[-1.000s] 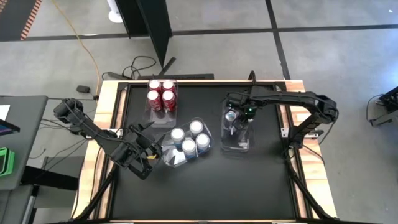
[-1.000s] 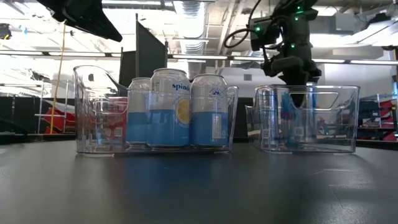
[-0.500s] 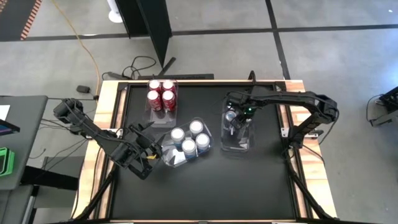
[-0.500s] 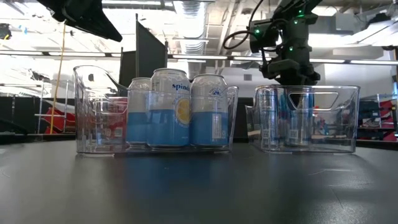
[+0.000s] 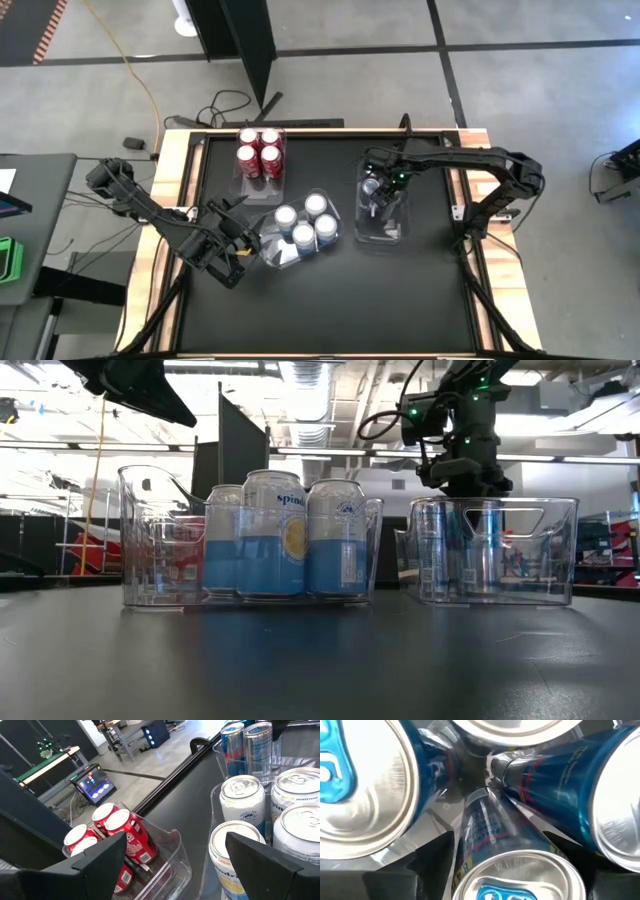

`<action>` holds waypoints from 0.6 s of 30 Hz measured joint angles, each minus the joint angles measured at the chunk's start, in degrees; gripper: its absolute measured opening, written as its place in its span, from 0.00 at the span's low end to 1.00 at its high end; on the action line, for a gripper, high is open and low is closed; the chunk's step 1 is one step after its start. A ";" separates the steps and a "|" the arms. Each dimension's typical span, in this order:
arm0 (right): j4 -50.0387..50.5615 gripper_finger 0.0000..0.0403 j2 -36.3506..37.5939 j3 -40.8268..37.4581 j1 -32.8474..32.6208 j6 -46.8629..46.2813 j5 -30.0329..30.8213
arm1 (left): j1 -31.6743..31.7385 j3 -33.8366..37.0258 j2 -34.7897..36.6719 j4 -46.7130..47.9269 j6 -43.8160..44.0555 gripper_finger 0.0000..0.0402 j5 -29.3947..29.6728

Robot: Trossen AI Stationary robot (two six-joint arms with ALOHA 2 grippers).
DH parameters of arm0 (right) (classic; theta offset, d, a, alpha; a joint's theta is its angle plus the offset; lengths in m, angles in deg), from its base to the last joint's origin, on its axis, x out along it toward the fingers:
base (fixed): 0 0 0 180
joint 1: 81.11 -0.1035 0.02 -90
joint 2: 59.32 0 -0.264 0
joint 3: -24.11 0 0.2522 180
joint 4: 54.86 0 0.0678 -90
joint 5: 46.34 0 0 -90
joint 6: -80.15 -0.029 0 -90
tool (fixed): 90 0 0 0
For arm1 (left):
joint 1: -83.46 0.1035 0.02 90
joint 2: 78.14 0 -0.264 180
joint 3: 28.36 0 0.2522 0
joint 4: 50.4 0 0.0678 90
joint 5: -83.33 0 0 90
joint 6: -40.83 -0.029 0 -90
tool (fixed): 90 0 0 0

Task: Sort soda cans
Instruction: Put the blue soda can into the right transparent bin

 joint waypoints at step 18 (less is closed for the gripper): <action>5.31 0.79 0.01 7.13 -2.55 -0.14 0.02 | 0.00 -0.02 0.00 0.00 0.02 0.84 -0.02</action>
